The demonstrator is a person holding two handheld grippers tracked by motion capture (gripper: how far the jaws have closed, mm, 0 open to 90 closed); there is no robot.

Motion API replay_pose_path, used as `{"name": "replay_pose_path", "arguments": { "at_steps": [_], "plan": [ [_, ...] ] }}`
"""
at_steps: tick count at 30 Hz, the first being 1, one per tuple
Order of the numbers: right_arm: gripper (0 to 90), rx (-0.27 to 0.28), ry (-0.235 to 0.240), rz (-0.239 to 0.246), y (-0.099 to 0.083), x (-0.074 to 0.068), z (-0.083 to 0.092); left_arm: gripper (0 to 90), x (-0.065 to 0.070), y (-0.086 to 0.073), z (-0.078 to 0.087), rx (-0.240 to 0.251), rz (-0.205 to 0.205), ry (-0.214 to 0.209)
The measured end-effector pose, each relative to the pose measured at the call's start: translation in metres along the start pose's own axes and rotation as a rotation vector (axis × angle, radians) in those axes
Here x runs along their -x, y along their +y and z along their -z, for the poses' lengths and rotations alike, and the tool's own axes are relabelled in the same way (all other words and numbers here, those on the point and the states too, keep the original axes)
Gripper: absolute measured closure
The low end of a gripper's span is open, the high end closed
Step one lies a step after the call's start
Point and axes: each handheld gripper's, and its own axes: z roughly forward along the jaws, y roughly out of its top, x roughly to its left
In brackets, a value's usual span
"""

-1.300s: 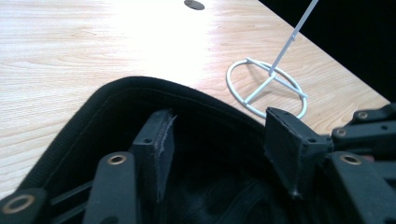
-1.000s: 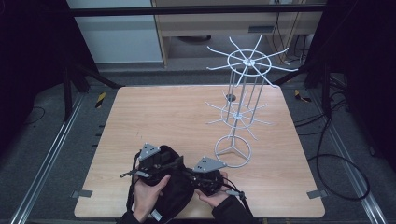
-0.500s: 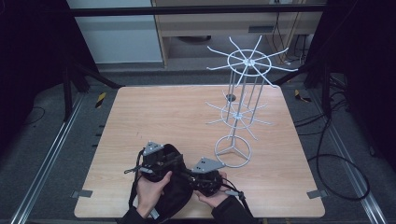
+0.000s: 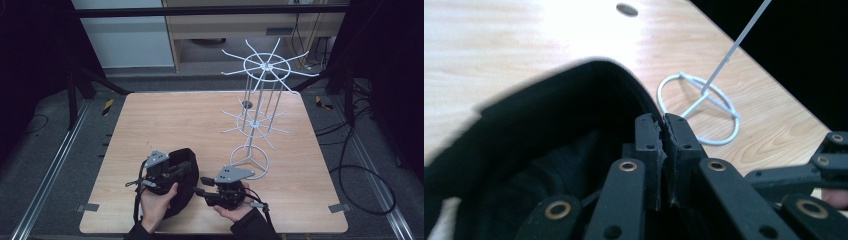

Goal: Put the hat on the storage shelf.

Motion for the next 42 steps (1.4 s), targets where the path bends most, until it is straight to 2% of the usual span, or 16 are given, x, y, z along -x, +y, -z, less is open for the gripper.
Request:
{"name": "replay_pose_path", "arguments": {
  "at_steps": [5,12,18,22,26,28,30,33,34,35,38,42],
  "plan": [
    [55.0,0.022,-0.020,-0.024,0.001,0.008,0.009,86.3,0.003,0.008,0.016,0.062,-0.040,-0.016],
    [49.4,0.000,-0.008,-0.041,-0.004,0.007,0.000,86.5,0.009,0.015,0.032,0.137,-0.069,-0.049],
    [47.8,0.016,0.059,-0.069,-0.002,0.000,-0.003,86.5,0.011,0.015,0.034,0.157,-0.083,-0.045],
    [47.9,0.017,0.109,-0.089,-0.003,-0.003,-0.010,86.6,0.015,0.014,0.032,0.161,-0.093,-0.058],
    [48.5,0.040,0.159,-0.108,-0.002,-0.005,-0.015,86.6,0.021,0.013,0.033,0.166,-0.111,-0.076],
    [51.7,0.054,0.161,-0.102,-0.002,-0.006,-0.015,86.6,0.023,0.014,0.034,0.173,-0.114,-0.088],
    [60.3,0.066,0.163,-0.102,-0.002,-0.006,-0.014,86.6,0.025,0.014,0.035,0.182,-0.118,-0.096],
    [84.3,0.107,0.169,-0.101,-0.002,-0.004,-0.009,86.7,0.025,0.014,0.037,0.188,-0.122,-0.110],
    [88.7,0.116,0.177,-0.103,-0.002,-0.004,-0.008,86.6,0.026,0.014,0.037,0.193,-0.123,-0.112],
    [89.6,0.117,0.177,-0.107,-0.001,-0.003,-0.006,86.7,0.025,0.014,0.037,0.195,-0.125,-0.115],
    [90.0,0.111,0.163,-0.071,0.000,-0.003,-0.003,86.7,0.024,0.015,0.037,0.195,-0.125,-0.113],
    [90.0,0.098,0.158,-0.057,0.001,-0.003,-0.001,86.7,0.022,0.015,0.037,0.194,-0.124,-0.110]
  ]
}}
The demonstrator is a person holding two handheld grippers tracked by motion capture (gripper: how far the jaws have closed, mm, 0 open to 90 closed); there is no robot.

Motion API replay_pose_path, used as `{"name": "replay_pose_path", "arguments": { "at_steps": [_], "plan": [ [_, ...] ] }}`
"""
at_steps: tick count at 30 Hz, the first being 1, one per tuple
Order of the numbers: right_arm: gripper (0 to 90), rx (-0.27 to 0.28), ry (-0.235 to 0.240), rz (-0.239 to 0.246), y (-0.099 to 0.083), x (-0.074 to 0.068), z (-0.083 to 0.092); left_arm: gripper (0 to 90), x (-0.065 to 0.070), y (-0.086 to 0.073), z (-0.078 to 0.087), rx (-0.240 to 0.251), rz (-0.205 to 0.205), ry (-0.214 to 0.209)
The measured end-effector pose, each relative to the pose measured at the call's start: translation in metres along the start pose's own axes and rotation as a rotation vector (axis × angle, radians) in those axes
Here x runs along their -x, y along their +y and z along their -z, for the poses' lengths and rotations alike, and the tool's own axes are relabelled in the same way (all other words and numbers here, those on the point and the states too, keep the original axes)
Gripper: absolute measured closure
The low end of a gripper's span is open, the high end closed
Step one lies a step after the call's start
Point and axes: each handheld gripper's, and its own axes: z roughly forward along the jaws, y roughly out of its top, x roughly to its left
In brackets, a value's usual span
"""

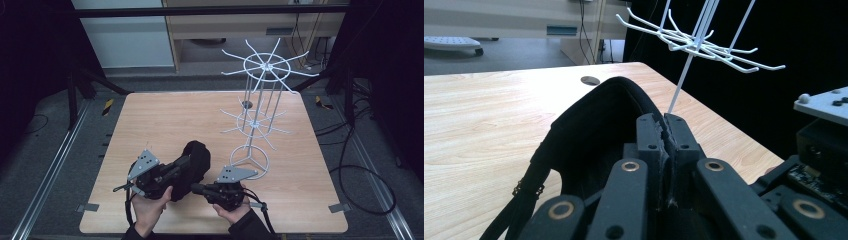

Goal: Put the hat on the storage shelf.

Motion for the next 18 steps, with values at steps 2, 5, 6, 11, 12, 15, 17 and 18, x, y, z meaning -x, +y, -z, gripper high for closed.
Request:
{"name": "replay_pose_path", "arguments": {
  "at_steps": [2,5,6,11,12,15,17,18],
  "plan": [
    [90.0,-0.005,-0.009,0.008,0.001,0.000,0.001,86.7,-0.001,0.000,0.001,0.000,-0.003,0.002],
    [90.0,-0.012,-0.013,0.016,0.003,0.000,0.003,86.8,-0.001,0.001,0.002,0.002,-0.004,0.004],
    [89.6,-0.017,-0.006,0.018,0.003,0.001,0.003,86.8,-0.001,0.001,0.002,0.002,-0.004,0.006],
    [66.9,-0.026,-0.079,0.033,0.000,0.007,0.005,86.8,-0.002,0.003,0.005,0.008,-0.001,0.003],
    [64.2,-0.027,-0.104,0.035,-0.001,0.008,0.006,86.8,-0.003,0.004,0.007,0.011,-0.002,0.001],
    [59.0,-0.028,-0.178,0.054,-0.006,0.014,0.005,86.8,-0.002,0.007,0.010,0.022,-0.006,-0.003],
    [56.5,-0.044,-0.219,0.054,-0.011,0.020,0.002,86.8,0.000,0.008,0.013,0.031,-0.012,-0.007],
    [53.2,-0.051,-0.241,0.055,-0.013,0.023,0.001,86.8,0.000,0.009,0.014,0.037,-0.016,-0.010]
  ]
}}
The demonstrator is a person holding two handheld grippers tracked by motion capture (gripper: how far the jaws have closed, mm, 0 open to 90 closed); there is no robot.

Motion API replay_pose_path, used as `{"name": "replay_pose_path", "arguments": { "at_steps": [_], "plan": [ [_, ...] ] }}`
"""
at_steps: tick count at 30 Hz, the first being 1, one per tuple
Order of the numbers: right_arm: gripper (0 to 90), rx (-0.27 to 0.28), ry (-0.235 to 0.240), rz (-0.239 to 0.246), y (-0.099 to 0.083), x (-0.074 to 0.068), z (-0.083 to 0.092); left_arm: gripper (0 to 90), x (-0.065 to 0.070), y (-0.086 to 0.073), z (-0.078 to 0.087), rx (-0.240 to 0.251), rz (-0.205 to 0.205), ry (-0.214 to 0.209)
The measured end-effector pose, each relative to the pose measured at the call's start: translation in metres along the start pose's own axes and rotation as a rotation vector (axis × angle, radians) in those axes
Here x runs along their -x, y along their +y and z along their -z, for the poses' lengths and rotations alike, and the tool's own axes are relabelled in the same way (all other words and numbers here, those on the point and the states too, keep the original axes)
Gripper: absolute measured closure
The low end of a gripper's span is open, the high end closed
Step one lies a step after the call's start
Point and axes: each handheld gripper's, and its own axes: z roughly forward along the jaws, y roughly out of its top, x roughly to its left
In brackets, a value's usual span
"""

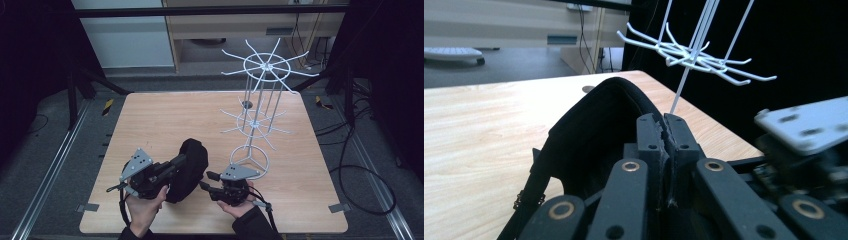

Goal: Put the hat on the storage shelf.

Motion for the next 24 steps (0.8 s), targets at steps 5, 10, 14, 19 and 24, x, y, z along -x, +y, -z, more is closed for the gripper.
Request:
{"name": "replay_pose_path", "arguments": {
  "at_steps": [5,10,14,19,24],
  "plan": [
    [45.9,-0.030,-0.044,-0.026,-0.008,0.010,-0.011,86.8,0.005,0.004,0.005,0.026,-0.013,-0.027],
    [48.3,-0.004,0.013,-0.031,-0.009,0.011,-0.018,86.8,0.012,0.005,0.005,0.029,-0.027,-0.056],
    [75.2,-0.021,0.049,-0.029,-0.008,0.009,-0.017,86.8,0.015,0.004,0.005,0.023,-0.053,-0.045],
    [76.5,-0.044,0.036,-0.008,-0.004,0.010,-0.009,86.7,0.005,0.003,0.009,0.013,-0.086,0.032],
    [76.7,-0.055,0.006,0.000,0.006,0.009,0.000,86.5,-0.016,-0.004,0.017,-0.006,-0.070,0.099]
  ]
}}
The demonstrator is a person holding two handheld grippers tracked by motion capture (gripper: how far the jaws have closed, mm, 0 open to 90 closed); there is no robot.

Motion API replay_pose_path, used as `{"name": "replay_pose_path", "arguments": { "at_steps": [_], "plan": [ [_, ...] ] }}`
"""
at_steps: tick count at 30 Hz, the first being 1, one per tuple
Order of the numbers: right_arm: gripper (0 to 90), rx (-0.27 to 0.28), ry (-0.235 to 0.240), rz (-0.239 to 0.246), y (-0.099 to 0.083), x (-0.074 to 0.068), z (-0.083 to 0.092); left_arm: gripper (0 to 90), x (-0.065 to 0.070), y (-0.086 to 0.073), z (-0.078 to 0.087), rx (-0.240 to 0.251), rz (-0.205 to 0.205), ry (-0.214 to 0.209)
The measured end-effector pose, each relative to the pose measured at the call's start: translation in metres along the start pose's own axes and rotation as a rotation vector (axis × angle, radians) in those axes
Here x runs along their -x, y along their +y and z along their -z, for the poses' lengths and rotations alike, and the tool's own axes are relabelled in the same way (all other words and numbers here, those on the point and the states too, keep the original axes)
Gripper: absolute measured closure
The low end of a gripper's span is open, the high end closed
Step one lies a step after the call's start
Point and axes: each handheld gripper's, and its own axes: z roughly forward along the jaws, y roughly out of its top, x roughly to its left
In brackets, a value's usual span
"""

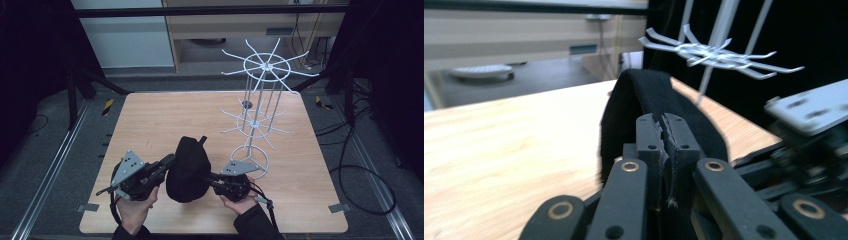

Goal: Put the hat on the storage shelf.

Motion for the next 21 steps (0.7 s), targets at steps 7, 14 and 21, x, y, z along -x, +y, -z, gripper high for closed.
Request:
{"name": "replay_pose_path", "arguments": {
  "at_steps": [7,14,21],
  "plan": [
    [76.6,-0.054,-0.033,0.053,0.018,-0.014,-0.006,86.4,-0.024,-0.016,0.009,-0.027,0.010,0.081],
    [68.5,-0.049,-0.055,0.075,0.023,-0.021,-0.024,86.4,-0.048,-0.030,0.013,-0.059,0.019,0.160],
    [57.8,-0.020,-0.069,0.072,0.018,-0.017,-0.015,86.6,-0.067,-0.045,0.011,-0.105,0.038,0.218]
  ]
}}
